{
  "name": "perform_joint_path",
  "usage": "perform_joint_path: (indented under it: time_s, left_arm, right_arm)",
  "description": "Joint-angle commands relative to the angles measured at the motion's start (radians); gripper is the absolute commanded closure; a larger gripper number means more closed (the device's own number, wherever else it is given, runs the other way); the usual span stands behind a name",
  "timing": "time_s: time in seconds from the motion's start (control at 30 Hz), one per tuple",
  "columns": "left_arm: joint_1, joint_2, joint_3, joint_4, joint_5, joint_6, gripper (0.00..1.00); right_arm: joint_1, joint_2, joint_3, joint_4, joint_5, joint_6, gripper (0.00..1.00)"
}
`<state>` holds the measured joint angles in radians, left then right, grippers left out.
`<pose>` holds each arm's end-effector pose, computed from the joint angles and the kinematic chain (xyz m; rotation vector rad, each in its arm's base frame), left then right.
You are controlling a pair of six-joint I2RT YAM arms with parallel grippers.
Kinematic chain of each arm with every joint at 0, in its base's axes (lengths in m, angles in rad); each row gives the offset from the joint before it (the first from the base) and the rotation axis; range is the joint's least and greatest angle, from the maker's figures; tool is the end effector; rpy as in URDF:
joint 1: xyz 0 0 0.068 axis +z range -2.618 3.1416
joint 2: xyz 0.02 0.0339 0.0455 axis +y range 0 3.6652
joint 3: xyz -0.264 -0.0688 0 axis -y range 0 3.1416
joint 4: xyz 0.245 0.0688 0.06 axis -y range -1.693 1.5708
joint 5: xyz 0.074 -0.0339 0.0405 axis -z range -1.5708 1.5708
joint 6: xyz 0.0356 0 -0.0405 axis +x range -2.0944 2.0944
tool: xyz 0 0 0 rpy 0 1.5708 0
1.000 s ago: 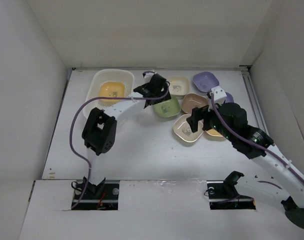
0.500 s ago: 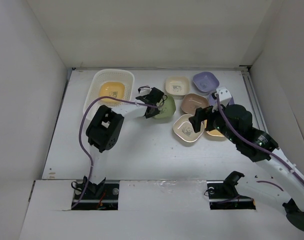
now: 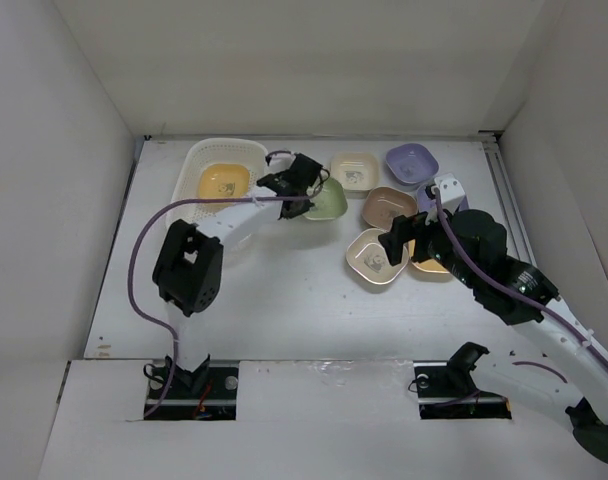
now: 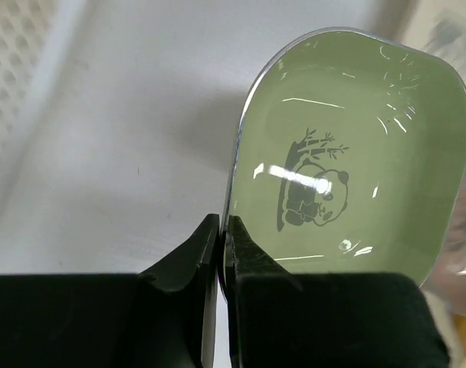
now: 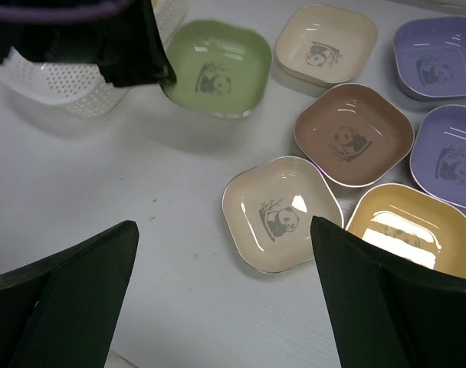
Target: Place the plates into the plastic bin on the countertop
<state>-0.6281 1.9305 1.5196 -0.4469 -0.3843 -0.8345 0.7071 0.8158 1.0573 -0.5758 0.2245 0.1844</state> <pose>0.3570 -0.2427 0.2368 -0.4123 2.3250 -0.2447 0.1308 0.1014 0.3869 -0.3455 1.8842 0.3913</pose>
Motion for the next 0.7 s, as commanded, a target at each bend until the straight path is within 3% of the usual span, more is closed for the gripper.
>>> perform_joint_path:
  time_s: [0.0, 0.2, 0.33, 0.43, 0.67]
  left_arm:
    - [0.102, -0.16, 0.131, -0.029, -0.028, 0.041, 1.0]
    - [0.316, -0.194, 0.122, -0.027, -0.008, -0.003, 1.0]
    - [0.454, -0.249, -0.002, 0.0, 0.03, -0.219, 1.0]
    - [0.519, -0.274, -0.126, 0.111, 0.076, -0.349, 1.0]
    - [0.542, -0.11, -0.007, 0.011, 0.05, -0.474, 1.0]
  right_arm:
    - [0.003, -0.004, 0.023, 0.027, 0.004, 0.01, 0.0]
    - [0.003, -0.004, 0.013, 0.045, -0.014, 0.01, 0.0]
    - [0.003, 0.014, -0.008, 0.068, -0.036, 0.001, 0.0]
    - [0.003, 0.023, -0.017, 0.08, -0.047, 0.001, 0.0]
    - [0.003, 0.023, -0.026, 0.09, -0.076, 0.001, 0.0]
